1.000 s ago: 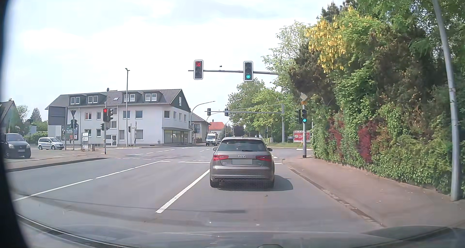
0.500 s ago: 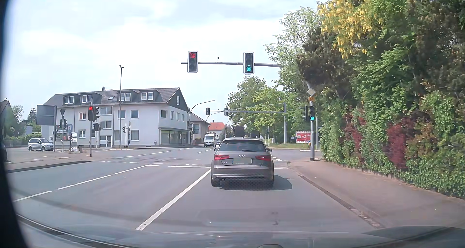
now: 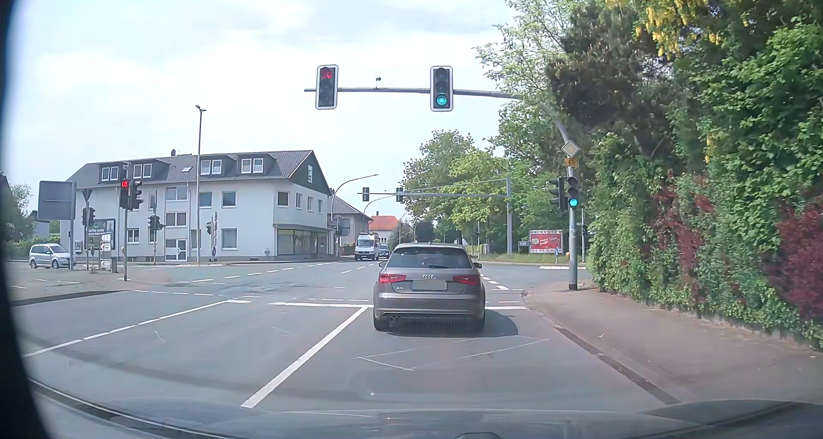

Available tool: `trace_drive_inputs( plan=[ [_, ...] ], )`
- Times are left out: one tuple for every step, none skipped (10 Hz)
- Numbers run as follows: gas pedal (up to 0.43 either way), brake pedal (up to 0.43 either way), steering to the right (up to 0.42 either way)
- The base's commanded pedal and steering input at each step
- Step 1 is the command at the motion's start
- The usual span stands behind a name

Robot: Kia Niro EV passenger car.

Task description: Follow the waypoints while adhering to traffic rules and regulations

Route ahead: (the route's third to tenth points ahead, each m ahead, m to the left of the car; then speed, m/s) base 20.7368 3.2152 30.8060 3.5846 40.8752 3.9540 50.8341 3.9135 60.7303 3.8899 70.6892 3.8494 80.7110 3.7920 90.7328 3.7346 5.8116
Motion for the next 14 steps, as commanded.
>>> trace_drive_inputs(
  plan=[
    [0.260,0.000,-0.005],
    [0.209,0.000,-0.005],
    [0.138,0.000,-0.004],
    [0.000,0.000,-0.004],
    [0.000,0.000,-0.004],
    [0.000,0.000,-0.004],
    [0.000,0.000,-0.004],
    [0.000,0.000,-0.004],
    [0.000,0.000,-0.004],
    [0.000,0.000,-0.004],
    [0.000,0.000,-0.004],
    [0.000,0.000,-0.004],
    [0.000,0.000,-0.004],
    [0.000,0.000,-0.004]
  ],
)
